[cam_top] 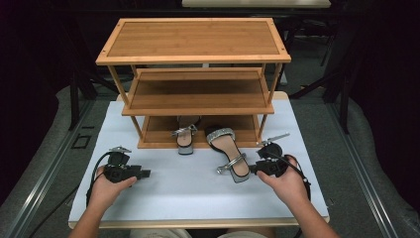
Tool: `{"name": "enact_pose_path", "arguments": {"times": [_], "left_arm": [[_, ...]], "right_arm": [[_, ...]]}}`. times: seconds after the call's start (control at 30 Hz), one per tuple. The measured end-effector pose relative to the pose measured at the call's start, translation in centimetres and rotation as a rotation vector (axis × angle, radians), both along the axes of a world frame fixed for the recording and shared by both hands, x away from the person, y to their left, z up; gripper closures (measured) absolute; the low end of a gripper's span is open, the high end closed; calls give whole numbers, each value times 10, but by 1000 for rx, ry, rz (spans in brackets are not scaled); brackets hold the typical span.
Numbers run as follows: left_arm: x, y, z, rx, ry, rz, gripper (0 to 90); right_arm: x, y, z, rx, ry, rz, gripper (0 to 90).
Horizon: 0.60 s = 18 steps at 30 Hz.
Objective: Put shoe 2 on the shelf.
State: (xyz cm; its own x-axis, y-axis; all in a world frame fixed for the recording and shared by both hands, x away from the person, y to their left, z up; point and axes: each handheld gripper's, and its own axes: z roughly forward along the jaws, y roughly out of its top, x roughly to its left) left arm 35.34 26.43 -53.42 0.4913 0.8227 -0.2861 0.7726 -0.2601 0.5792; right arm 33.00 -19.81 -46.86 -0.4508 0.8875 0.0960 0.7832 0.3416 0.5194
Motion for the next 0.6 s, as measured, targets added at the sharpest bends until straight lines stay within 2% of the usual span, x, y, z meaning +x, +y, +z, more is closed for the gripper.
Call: {"name": "enact_pose_path", "arguments": {"times": [0.07,0.17,0.23,0.4,0.6], "left_arm": [[0,0,0,1,3,-2,458],[0,0,0,2,2,-2,458],[0,0,0,3,1,1,458],[0,2,0,3,6,2,458],[0,2,0,2,5,2,458]], "right_arm": [[-3,-3,-9,41,40,41,707],[-8,-2,-18,20,42,26,751],[-8,-3,-23,44,50,32,771],[-11,0,-31,55,29,43,871],[-11,3,-36,47,31,45,895]]}}
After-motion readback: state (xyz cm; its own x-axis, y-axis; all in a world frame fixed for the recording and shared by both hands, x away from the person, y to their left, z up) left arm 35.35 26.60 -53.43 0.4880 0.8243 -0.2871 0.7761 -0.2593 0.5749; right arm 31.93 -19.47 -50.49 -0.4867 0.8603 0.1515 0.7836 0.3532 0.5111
